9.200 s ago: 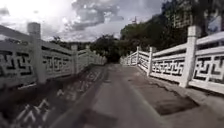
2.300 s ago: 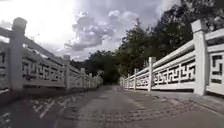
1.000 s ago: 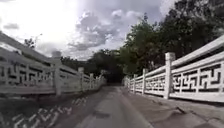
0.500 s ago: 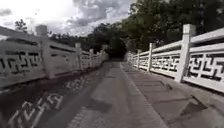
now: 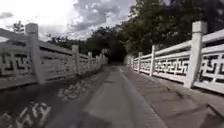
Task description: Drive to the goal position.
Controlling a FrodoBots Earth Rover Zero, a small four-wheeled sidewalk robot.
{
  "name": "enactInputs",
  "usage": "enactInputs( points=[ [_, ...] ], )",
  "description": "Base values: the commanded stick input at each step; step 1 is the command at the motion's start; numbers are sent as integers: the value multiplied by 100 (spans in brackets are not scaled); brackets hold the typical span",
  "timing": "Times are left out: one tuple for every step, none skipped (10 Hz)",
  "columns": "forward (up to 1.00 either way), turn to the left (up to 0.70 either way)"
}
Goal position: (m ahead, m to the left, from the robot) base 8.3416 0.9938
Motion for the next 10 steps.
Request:
enactInputs(
  points=[
    [70, 0],
    [70, 0],
    [70, 0],
    [70, 0],
    [70, 0],
    [70, 0],
    [70, 0],
    [70, 0],
    [70, 0],
    [70, 0]
  ],
)
